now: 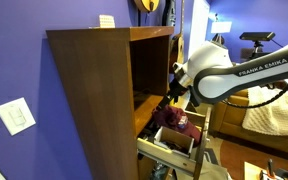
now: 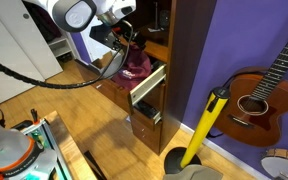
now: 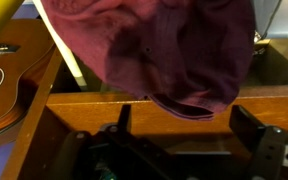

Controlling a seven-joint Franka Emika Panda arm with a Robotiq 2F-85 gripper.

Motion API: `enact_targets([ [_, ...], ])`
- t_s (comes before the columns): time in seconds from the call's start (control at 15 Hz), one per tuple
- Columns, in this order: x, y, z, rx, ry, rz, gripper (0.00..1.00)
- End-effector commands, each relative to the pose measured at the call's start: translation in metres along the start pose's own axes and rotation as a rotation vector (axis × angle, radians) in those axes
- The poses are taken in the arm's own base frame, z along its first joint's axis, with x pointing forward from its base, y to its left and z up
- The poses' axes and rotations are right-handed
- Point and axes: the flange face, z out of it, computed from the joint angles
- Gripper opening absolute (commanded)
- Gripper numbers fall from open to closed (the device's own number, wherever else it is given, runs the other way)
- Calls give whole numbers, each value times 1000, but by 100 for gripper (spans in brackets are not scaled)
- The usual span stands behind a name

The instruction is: Open the drawer and put the cap into it

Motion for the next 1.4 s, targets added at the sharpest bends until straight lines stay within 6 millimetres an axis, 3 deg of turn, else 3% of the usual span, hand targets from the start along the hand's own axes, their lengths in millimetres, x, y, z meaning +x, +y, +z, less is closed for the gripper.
enact_targets([
  [0.0, -7, -7, 22, 18, -29, -1, 100],
  [0.6, -37, 1, 49, 13, -146, 12, 100],
  [0.87, -37, 5, 50, 5, -137, 26, 100],
  [1.07, -35, 10, 38, 3, -124, 38, 100],
  [1.33, -34, 18, 0, -6, -113, 51, 100],
])
